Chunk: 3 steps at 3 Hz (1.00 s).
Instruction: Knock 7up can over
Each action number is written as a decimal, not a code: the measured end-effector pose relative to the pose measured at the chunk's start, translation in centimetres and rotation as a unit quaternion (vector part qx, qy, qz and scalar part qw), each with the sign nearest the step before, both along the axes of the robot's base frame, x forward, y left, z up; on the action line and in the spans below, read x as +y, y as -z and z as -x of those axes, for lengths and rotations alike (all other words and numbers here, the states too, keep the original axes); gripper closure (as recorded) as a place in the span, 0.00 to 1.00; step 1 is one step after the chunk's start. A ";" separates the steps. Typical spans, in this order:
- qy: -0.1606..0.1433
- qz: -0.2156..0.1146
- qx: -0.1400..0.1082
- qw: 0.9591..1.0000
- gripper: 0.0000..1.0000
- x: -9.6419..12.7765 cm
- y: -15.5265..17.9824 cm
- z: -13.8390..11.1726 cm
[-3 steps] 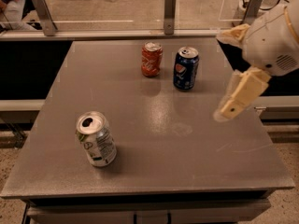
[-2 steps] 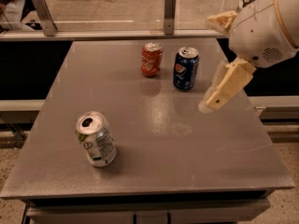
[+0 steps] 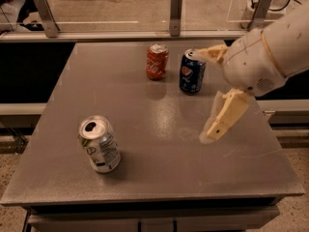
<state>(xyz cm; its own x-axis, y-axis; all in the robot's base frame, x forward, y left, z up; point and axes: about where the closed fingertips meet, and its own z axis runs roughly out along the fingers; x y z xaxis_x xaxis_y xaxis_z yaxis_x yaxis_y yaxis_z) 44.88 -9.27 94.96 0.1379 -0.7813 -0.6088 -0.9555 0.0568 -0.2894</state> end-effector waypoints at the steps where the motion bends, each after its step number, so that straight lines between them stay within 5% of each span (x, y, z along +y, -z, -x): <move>1: -0.025 -0.085 0.010 0.996 0.00 3.6 3.7 3.4; 2: -0.028 -0.177 0.018 0.984 0.00 6.9 4.9 6.6; 3: -0.027 -0.278 0.038 0.959 0.00 10.2 2.9 8.4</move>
Offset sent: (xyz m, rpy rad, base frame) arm -0.1058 0.1148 0.0265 0.9945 0.1414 -0.0147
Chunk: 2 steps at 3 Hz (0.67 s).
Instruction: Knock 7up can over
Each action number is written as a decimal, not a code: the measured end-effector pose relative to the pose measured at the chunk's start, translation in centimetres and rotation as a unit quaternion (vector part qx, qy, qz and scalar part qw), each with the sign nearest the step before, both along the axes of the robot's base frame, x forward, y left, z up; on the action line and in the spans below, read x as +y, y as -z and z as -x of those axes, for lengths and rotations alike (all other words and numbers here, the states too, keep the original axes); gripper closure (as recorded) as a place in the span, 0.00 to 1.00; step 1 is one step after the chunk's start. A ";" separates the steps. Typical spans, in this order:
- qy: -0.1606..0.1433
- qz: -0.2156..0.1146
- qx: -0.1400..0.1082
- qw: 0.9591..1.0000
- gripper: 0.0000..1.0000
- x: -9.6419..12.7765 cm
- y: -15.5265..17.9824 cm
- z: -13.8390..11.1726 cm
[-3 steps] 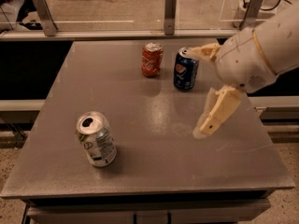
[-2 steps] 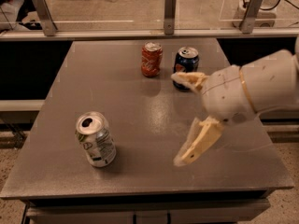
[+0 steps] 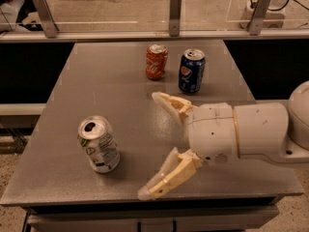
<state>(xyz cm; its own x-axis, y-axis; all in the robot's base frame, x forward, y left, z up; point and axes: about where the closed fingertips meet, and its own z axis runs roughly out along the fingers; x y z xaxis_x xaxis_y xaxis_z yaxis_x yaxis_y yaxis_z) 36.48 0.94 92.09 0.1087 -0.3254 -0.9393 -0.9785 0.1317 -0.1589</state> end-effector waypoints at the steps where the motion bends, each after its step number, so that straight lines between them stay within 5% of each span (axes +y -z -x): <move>1: -0.005 -0.097 0.036 0.995 0.00 4.1 -2.8 0.7; 2: -0.005 -0.145 0.049 0.988 0.00 7.6 -2.8 0.5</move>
Offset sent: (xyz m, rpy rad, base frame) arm 0.0035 0.1111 0.0226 0.4176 0.1254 -0.0109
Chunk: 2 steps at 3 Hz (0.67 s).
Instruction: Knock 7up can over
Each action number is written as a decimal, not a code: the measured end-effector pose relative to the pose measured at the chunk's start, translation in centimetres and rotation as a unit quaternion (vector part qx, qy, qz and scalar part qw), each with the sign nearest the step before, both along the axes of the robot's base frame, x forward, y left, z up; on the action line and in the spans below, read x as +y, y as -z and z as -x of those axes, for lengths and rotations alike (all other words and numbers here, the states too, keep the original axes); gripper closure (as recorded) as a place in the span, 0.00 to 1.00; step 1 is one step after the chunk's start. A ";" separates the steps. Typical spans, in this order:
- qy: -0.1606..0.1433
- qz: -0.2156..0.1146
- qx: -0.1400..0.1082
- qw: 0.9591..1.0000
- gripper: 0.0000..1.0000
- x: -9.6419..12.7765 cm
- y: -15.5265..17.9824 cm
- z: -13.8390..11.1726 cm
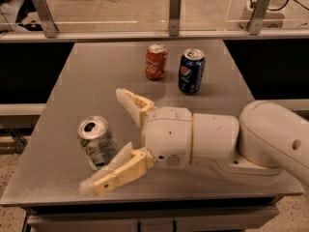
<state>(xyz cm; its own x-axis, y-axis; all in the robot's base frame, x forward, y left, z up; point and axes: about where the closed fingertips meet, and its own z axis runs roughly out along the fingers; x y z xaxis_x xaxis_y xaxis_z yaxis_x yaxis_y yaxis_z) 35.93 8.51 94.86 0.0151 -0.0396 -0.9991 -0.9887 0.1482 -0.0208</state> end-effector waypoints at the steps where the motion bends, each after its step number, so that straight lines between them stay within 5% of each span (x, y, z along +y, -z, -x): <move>1: 0.019 0.015 -0.031 0.999 0.00 0.9 2.3 0.1; 2: 0.037 0.033 -0.043 0.998 0.00 1.0 4.4 -0.1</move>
Offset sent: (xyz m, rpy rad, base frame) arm 0.0055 0.0066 -0.0713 -0.1036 -0.1126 -0.1290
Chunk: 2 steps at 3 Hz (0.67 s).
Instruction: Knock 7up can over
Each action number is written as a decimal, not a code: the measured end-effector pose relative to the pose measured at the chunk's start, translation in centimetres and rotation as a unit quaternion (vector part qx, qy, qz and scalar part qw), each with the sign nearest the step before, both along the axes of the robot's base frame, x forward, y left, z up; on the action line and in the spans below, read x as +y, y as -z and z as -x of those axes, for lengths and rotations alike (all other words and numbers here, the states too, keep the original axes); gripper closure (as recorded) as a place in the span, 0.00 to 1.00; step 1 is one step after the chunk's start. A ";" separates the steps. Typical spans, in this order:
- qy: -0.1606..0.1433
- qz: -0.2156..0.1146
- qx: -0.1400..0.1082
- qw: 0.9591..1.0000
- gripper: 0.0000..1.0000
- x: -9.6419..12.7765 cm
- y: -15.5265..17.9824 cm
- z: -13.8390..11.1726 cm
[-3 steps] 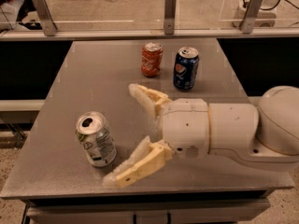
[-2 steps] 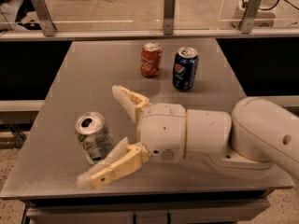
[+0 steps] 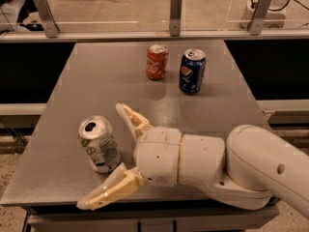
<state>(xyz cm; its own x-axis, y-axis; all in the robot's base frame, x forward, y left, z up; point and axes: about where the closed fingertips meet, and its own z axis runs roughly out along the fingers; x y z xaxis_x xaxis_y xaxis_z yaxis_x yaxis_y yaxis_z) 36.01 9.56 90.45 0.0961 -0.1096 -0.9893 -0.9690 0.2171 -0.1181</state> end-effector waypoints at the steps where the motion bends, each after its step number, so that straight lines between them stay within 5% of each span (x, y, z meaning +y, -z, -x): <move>1: 0.001 0.002 -0.002 1.000 0.00 0.0 0.1 0.0; 2: -0.016 -0.003 0.003 1.000 0.00 0.6 -0.1 0.3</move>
Offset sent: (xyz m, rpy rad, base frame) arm -0.0044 0.0077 0.0034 0.0271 0.0239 0.0672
